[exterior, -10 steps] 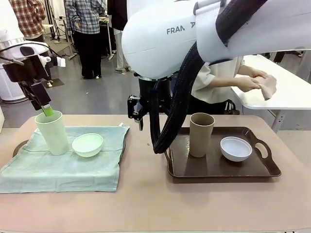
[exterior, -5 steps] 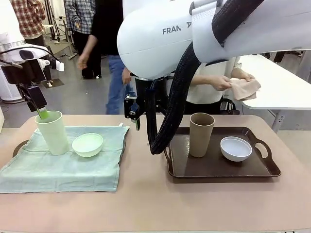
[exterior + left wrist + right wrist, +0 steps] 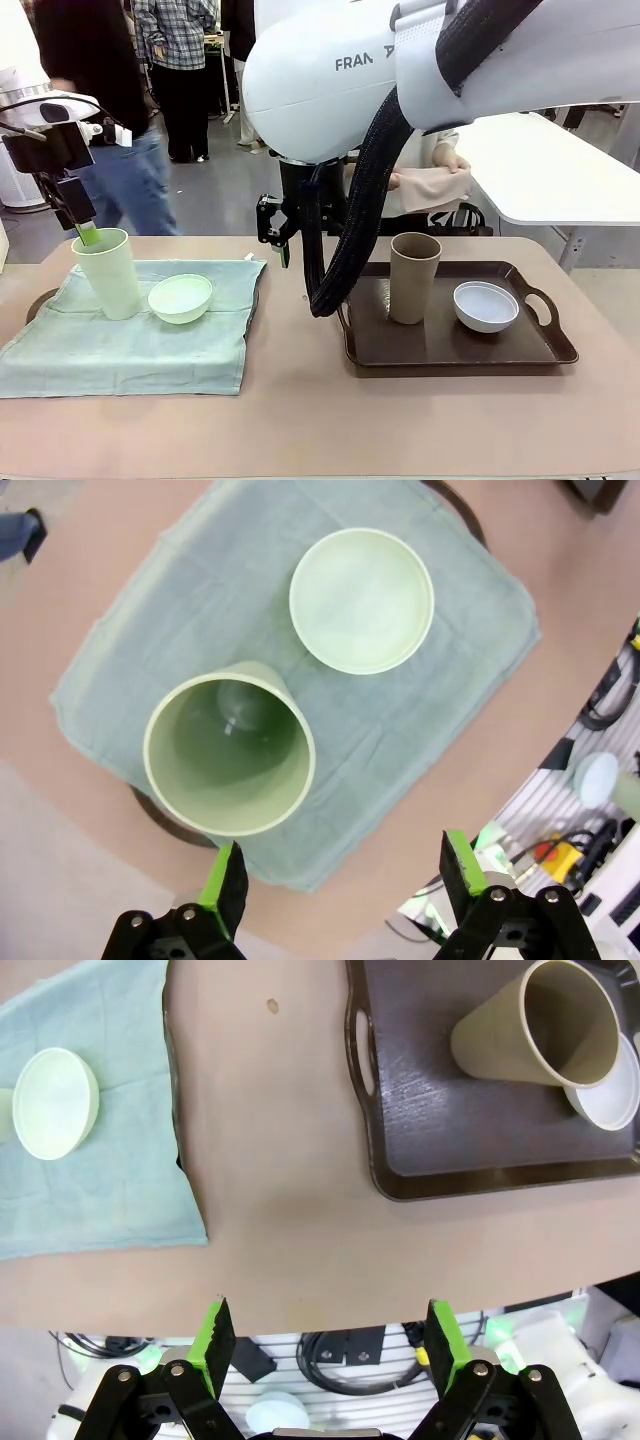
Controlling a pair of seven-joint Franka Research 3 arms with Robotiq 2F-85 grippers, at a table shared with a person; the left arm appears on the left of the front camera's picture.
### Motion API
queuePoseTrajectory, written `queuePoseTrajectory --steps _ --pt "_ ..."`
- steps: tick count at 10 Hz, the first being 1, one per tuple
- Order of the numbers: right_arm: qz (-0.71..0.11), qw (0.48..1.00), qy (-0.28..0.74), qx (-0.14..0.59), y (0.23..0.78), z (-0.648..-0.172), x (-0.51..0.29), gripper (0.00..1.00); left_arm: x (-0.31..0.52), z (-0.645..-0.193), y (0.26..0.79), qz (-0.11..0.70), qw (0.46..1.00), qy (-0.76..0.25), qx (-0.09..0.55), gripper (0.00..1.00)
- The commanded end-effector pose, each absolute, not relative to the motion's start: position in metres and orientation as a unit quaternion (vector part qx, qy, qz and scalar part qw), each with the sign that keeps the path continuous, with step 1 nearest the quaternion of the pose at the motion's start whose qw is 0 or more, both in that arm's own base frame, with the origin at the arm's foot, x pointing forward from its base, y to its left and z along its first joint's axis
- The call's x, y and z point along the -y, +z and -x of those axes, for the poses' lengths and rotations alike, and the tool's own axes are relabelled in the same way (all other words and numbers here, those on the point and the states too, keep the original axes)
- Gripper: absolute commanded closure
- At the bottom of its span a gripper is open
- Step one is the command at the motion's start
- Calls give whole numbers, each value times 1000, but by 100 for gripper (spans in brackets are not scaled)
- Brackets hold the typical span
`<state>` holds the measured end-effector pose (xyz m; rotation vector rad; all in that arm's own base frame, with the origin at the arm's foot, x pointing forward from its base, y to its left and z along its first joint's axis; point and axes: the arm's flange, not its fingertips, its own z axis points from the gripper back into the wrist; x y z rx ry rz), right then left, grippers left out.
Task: Set up a tray with a mat and arrange the tableware.
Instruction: Pick up the Picnic Bowl and Reusable plastic cup from the Handle tray in front of the human's position and hold them in the air.
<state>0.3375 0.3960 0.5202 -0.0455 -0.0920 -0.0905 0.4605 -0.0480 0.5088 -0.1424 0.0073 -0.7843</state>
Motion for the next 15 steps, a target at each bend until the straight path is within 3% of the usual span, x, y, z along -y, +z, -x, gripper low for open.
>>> queuePoseTrajectory --steps 1,3,6,8,11,14,15 --pt "20 998 -41 50 519 -340 -398 3 47 -459 508 68 919 -388 -4 0" --pt "23 998 -45 46 520 -337 -396 3 48 -460 509 69 922 -382 -4 0" --pt "4 996 55 70 526 -331 -315 3 70 -434 506 7 949 -314 14 0" --pt "-47 990 119 65 541 -337 -250 3 98 -418 511 13 956 -293 28 0" --pt "-124 987 98 38 559 -351 -163 3 130 -410 512 -11 960 -274 47 0" --pt "-106 994 -2 11 567 -354 -123 3 127 -415 512 3 959 -275 61 0" --pt "-123 989 77 37 568 -356 -126 3 136 -414 517 4 959 -280 44 0"
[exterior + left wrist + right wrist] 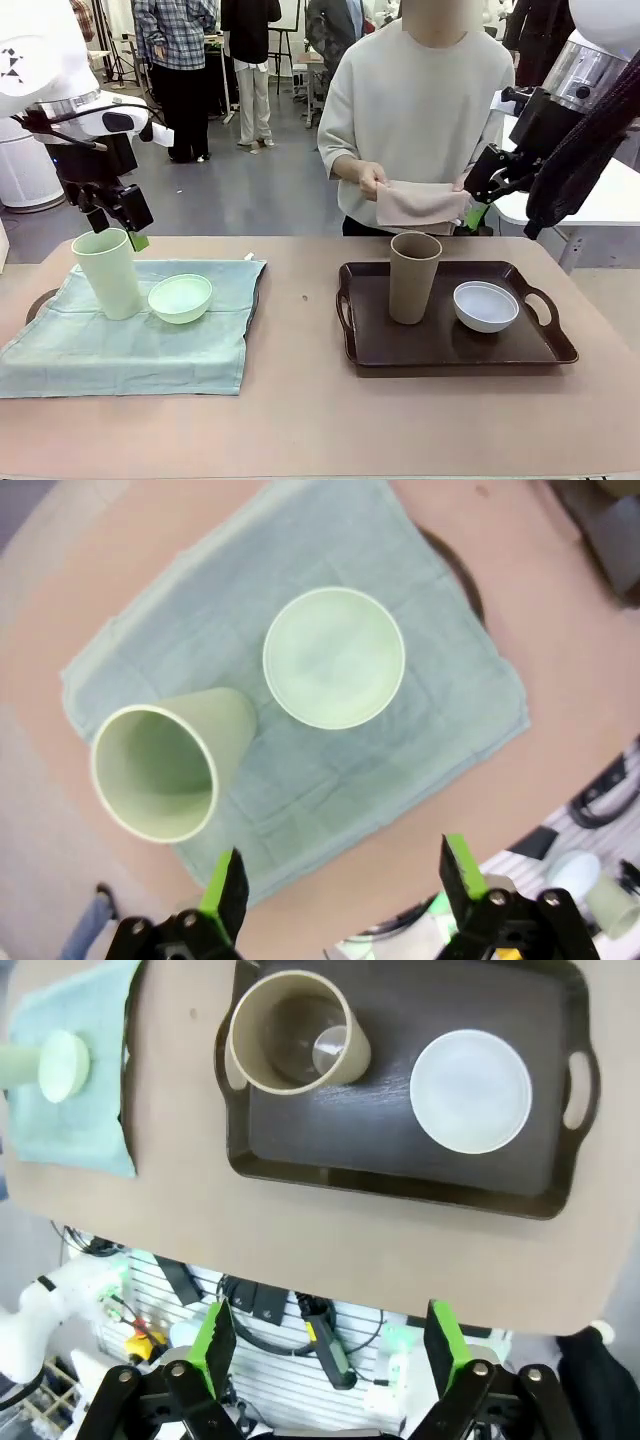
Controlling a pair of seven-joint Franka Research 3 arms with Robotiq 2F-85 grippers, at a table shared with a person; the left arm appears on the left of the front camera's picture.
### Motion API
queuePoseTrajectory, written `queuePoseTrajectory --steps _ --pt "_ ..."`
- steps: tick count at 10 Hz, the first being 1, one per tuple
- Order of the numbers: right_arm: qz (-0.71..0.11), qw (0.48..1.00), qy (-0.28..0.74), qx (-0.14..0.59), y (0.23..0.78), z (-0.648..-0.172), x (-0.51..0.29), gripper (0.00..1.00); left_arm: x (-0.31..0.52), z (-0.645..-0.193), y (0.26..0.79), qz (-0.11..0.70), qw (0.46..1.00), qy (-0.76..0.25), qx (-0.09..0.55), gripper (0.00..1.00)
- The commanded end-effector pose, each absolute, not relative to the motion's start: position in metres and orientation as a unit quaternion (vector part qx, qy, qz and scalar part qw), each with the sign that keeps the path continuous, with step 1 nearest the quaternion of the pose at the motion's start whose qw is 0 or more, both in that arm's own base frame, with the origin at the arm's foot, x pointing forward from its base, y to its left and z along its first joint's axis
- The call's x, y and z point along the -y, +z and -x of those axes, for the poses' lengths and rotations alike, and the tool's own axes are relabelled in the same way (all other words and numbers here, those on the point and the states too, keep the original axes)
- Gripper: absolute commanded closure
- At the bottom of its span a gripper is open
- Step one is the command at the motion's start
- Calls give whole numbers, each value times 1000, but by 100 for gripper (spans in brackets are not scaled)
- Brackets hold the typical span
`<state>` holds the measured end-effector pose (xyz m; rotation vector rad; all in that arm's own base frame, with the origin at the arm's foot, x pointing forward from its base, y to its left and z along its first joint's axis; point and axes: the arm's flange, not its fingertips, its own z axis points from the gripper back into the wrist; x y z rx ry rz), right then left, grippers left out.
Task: Set up a tray with a mat and arrange the tableware.
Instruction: Pick up the Picnic Bowl and Reusable plastic cup from the Handle tray in front of the human's position and hold them in the air.
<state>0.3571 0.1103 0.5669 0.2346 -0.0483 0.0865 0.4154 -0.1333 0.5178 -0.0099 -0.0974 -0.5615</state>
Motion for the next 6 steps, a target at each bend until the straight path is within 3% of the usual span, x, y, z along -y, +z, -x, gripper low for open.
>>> queuePoseTrajectory --steps 1,2,4,6 --pt "-123 989 77 37 568 -356 -126 3 136 -414 517 4 959 -280 44 0" --pt "-117 992 43 24 567 -357 -110 3 133 -415 518 5 960 -277 48 0" --pt "-273 962 20 -12 569 -371 -55 3 97 -411 537 106 968 -218 58 0" --pt "-364 931 -36 -12 565 -381 6 3 63 -418 545 207 957 -192 64 0"
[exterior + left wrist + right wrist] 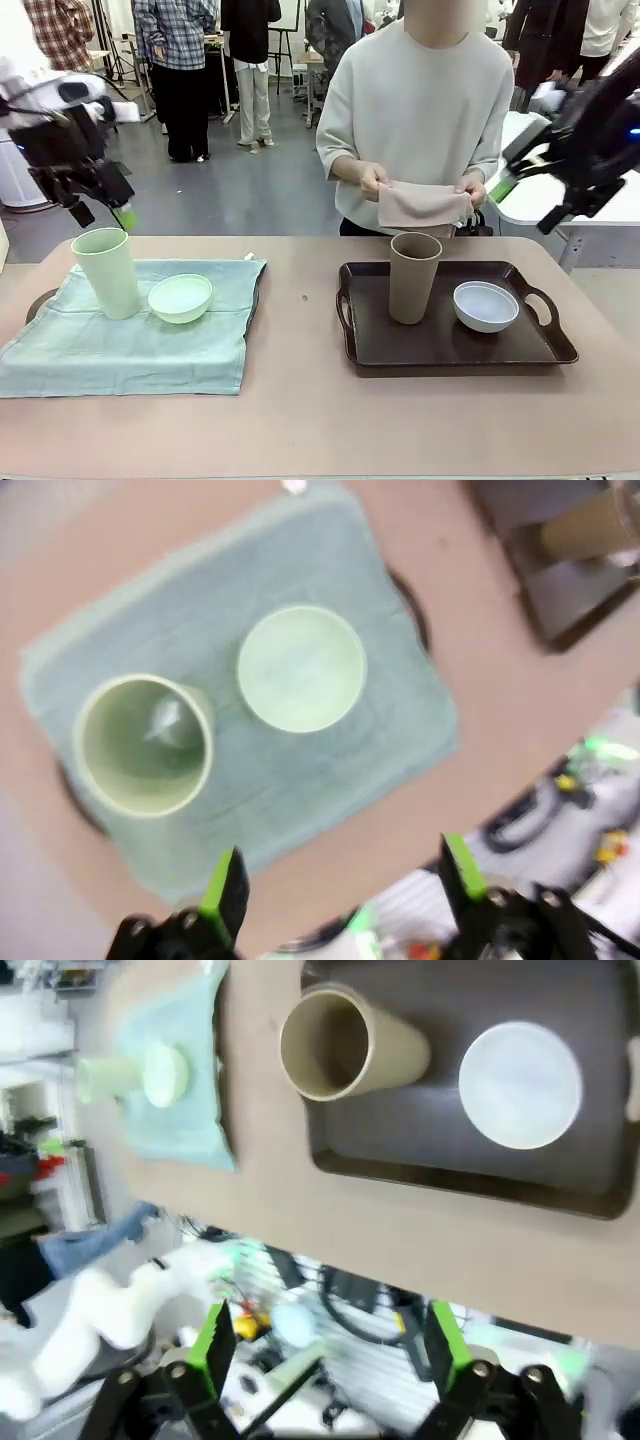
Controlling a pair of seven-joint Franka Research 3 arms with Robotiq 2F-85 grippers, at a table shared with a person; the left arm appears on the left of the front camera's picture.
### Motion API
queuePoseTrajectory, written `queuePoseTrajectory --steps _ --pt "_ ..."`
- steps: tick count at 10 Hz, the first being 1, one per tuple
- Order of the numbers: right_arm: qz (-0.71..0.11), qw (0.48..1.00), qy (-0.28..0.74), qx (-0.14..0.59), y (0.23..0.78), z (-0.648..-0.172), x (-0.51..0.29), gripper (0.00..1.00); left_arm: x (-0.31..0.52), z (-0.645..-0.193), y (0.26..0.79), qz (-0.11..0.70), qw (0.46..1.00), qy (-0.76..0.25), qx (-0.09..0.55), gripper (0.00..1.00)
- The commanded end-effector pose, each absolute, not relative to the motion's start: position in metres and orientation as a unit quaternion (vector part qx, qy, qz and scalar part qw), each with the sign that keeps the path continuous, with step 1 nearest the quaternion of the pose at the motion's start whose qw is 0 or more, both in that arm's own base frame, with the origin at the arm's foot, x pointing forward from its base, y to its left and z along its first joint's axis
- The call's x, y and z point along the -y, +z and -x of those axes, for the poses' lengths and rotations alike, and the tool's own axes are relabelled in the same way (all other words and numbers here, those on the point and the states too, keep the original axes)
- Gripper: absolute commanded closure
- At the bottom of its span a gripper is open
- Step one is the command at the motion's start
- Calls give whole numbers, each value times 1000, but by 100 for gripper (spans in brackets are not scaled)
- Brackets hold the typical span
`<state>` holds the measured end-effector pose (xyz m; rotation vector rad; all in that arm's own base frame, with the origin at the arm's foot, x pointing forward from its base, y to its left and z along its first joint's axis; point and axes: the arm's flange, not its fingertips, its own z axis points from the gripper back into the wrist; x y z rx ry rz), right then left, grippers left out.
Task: Set up a tray with a mat and arrange the tableware.
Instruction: Pick up the Picnic Bowl and Reusable plastic cup from the Handle tray in front of the human's position and hold them in the air.
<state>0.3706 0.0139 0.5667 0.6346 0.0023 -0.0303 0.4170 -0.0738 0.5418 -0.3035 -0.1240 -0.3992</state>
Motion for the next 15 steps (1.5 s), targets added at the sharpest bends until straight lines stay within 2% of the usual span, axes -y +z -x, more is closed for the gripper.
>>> queuePoseTrajectory --steps 1,4,7,11,13,15 --pt "-402 913 -63 -7 557 -382 34 3 46 -425 545 256 944 -200 62 0" --pt "-523 848 -84 28 530 -361 116 3 -22 -434 530 426 881 -187 83 0" --pt "-590 800 -103 39 498 -336 157 3 -97 -436 500 533 833 -113 94 0" --pt "-664 744 -72 30 469 -308 176 3 -142 -428 474 564 815 -86 103 0" --pt "-652 758 7 14 471 -290 186 3 -153 -426 472 566 813 -106 90 0" --pt "-640 769 12 10 478 -285 192 3 -147 -422 473 552 821 -122 80 0"
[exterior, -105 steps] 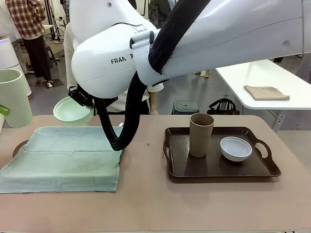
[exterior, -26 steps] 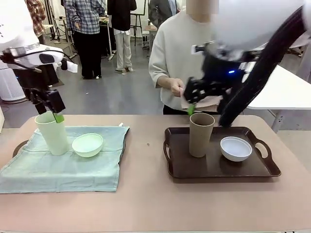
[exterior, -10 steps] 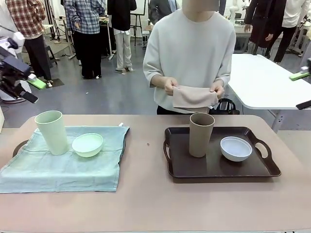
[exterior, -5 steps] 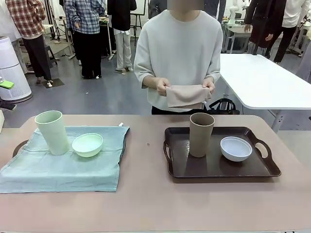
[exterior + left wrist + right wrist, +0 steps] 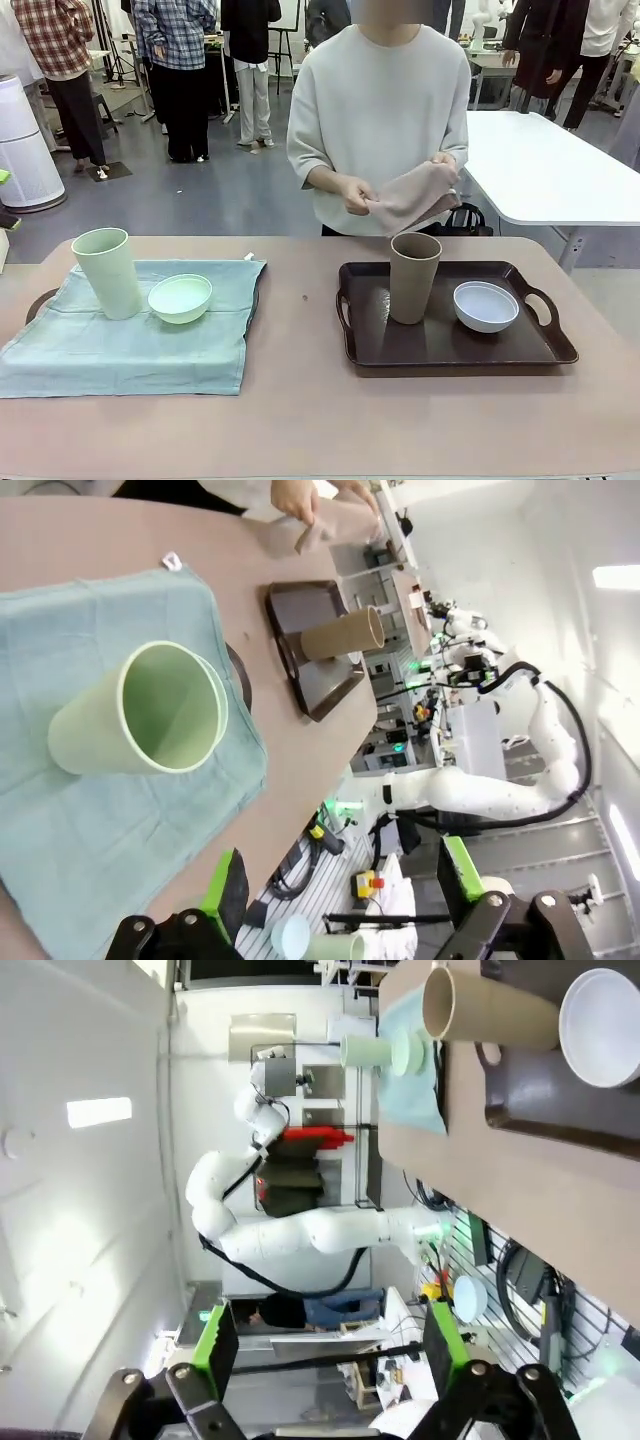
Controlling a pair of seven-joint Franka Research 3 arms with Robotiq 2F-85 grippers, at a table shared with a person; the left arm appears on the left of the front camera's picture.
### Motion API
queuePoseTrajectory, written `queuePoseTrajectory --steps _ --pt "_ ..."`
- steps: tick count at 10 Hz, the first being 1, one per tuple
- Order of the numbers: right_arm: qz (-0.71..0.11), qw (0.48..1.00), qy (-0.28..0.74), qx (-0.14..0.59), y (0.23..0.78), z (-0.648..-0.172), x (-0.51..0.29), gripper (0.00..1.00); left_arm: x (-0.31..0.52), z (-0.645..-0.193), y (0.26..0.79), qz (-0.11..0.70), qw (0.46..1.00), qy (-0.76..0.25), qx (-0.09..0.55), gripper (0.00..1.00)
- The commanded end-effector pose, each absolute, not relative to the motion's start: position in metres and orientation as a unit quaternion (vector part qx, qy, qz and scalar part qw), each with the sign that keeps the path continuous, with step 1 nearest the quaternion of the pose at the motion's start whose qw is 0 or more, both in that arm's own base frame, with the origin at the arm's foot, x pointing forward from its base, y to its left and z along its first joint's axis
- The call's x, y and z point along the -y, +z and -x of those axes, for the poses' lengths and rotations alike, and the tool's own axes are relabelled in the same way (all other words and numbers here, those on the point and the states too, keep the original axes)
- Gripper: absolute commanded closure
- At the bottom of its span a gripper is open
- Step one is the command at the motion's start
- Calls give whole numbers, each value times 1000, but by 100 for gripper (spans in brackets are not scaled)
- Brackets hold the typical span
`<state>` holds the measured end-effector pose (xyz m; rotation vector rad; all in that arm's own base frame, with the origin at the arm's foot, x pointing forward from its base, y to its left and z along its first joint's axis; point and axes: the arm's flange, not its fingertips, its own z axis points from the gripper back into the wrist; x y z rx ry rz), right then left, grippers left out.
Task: Set up a tray with a mat and arrange the tableware.
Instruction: Pick up the Picnic Bowl and Reusable plastic cup from the Handle tray in front of the human's position and hold them in the air.
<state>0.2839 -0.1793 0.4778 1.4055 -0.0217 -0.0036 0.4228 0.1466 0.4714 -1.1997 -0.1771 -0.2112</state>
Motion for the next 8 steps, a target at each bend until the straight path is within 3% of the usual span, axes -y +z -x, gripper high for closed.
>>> queuePoseTrajectory --steps 1,8 --pt "-653 757 -15 14 474 -289 175 3 -149 -422 470 564 816 -91 86 0" --pt "-653 757 -15 14 474 -289 175 3 -149 -422 470 564 816 -91 86 0"
